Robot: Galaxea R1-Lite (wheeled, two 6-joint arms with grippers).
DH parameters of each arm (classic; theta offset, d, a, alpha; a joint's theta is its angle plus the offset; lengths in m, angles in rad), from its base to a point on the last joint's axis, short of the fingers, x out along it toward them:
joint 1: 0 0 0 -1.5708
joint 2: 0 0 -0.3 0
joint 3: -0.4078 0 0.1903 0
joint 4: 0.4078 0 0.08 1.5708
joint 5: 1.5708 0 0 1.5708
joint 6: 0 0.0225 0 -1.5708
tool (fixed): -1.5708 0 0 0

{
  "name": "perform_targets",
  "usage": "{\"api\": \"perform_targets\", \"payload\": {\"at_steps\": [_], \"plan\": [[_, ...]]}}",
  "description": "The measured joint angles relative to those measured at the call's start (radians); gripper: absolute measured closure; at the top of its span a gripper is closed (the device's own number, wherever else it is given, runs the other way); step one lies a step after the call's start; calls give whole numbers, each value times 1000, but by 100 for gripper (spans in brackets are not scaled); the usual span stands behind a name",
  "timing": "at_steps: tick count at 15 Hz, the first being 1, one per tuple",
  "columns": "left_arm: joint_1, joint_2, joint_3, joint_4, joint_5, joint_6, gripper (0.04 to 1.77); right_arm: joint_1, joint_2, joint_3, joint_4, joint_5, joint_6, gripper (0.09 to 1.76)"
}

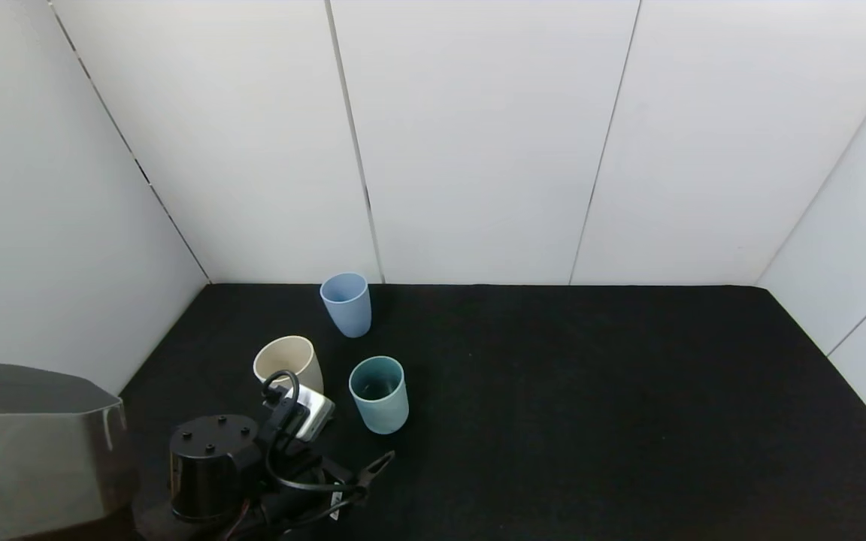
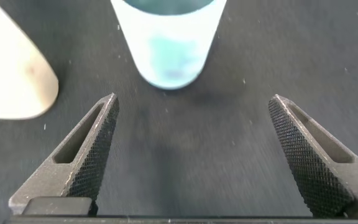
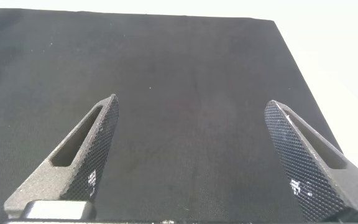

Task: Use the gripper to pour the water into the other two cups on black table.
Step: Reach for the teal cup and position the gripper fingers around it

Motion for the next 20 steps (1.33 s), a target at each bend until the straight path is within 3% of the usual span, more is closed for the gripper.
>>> {"api": "perform_targets", "payload": {"at_steps": [20], "plan": [[14,135,-216,-22,-3,6,9,0,0,0,0,0,0,14]]}}
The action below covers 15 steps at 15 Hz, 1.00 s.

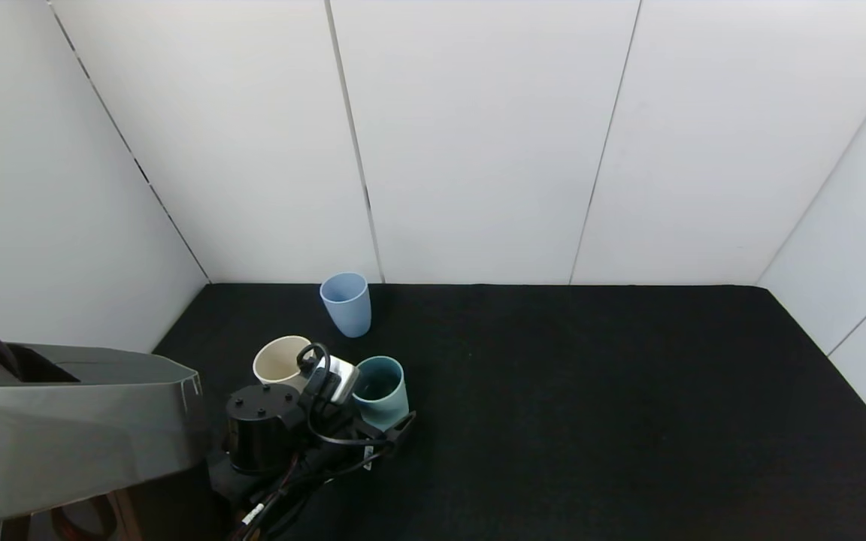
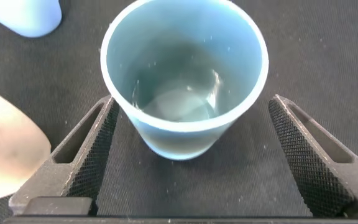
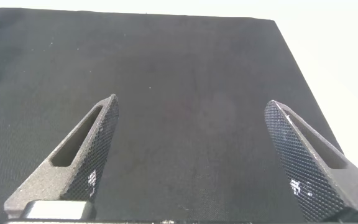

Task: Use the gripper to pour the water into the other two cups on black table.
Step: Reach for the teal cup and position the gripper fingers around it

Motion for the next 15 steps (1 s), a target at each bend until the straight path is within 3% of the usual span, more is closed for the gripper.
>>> {"api": "perform_targets", "payload": {"at_steps": [11,14,15], "plan": [[24,41,-79,4,-3,2,9,0,0,0,0,0,0,14],[23,45,-90,4,-4,2,54,0,0,0,0,0,0,14],[24,48,-91,3,-4,2,60,0,0,0,0,0,0,14]]}}
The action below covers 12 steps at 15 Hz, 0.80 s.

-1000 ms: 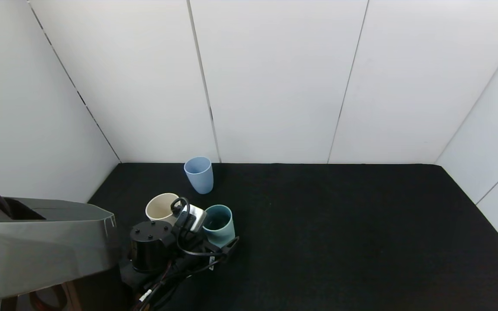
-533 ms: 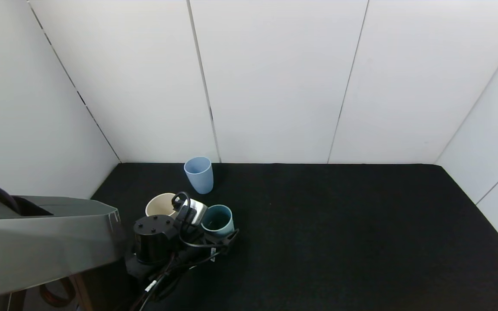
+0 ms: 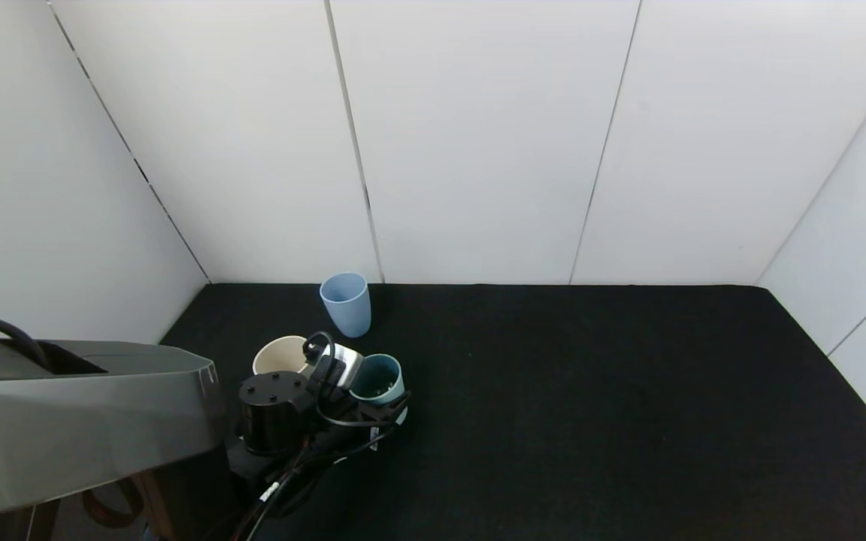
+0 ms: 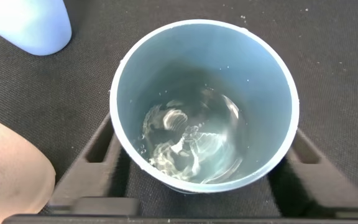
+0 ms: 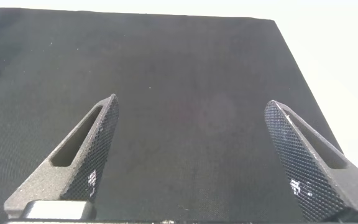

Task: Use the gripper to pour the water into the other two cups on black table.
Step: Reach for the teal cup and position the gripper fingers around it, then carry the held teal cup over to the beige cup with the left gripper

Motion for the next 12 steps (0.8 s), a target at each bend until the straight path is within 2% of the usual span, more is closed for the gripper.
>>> {"api": "perform_targets", "payload": {"at_steps": [9,12], "plan": [[3,-46,17,11,-5,0,65,0,0,0,0,0,0,14],[19,-122,-2,143,-10,2,65,0,0,0,0,0,0,14]]}}
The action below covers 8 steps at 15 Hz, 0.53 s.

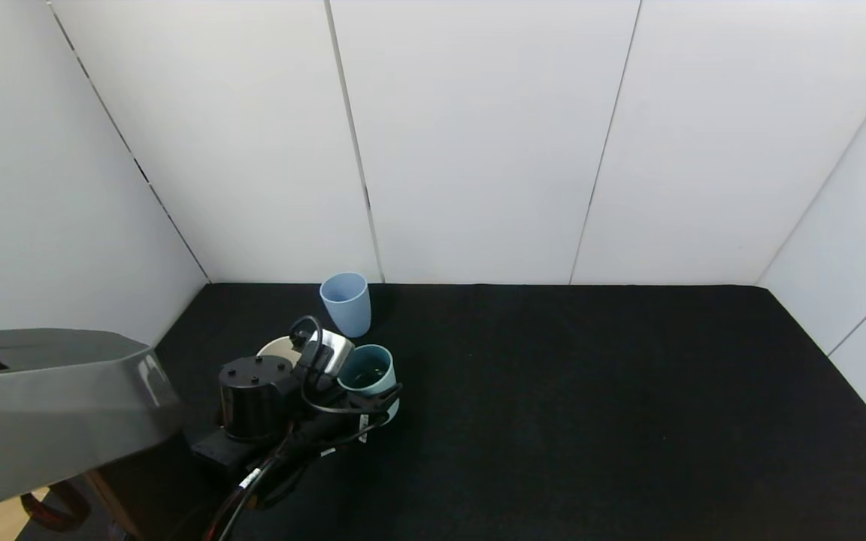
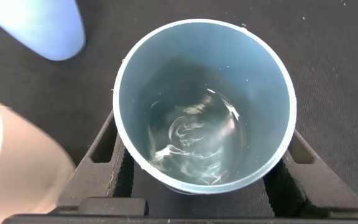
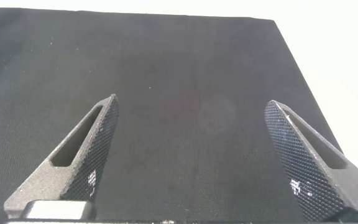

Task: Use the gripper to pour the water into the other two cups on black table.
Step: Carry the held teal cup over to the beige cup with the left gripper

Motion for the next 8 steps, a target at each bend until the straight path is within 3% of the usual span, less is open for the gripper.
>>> {"api": "perform_targets", "payload": {"at_steps": [8], "plan": [[94,-323,-195,532,-46,8,65,0,0,0,0,0,0,14]]}}
